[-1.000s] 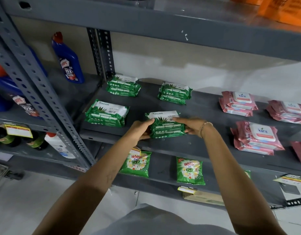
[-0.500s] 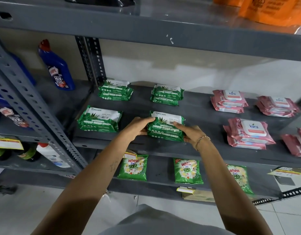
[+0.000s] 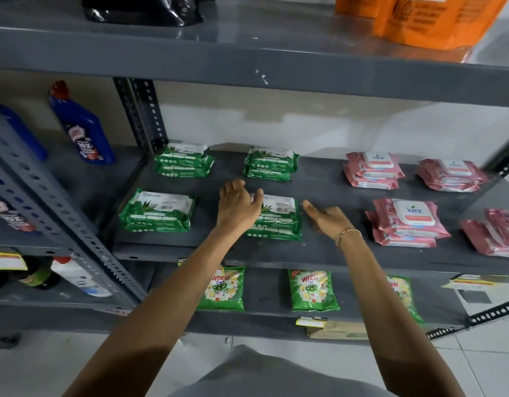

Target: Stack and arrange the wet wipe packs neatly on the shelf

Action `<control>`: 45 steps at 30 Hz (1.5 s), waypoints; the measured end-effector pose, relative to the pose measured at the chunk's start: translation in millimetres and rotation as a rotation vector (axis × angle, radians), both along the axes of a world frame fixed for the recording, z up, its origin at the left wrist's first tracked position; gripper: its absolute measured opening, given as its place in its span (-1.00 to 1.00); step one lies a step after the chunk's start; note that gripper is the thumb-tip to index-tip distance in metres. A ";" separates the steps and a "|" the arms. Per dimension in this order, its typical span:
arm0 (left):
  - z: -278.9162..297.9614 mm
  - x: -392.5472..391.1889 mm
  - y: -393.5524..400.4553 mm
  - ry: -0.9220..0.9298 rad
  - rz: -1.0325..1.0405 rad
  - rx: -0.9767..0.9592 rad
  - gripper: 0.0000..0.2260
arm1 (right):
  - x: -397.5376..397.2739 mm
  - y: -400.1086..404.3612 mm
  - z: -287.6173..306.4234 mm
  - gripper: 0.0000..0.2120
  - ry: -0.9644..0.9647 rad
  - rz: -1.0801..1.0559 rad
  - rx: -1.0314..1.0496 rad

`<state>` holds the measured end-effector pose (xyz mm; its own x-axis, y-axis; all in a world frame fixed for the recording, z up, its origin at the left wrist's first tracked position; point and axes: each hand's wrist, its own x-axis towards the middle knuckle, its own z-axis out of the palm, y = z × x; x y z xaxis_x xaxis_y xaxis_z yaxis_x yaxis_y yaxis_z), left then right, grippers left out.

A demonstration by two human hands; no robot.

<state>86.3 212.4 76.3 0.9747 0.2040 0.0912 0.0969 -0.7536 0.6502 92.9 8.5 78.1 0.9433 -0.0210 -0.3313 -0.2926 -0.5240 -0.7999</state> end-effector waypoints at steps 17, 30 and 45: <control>-27.3 19.6 -72.0 0.064 -0.130 0.504 -0.48 | 25.4 -173.0 10.2 -0.64 -0.280 -0.011 -0.675; -41.9 14.0 -77.9 0.016 -0.040 0.628 -0.44 | 27.9 -180.5 -28.1 -0.44 -0.536 -0.068 -0.726; -19.3 8.7 -69.9 0.054 -0.127 0.528 -0.46 | 16.6 -182.0 -9.1 -0.50 -0.348 -0.007 -0.788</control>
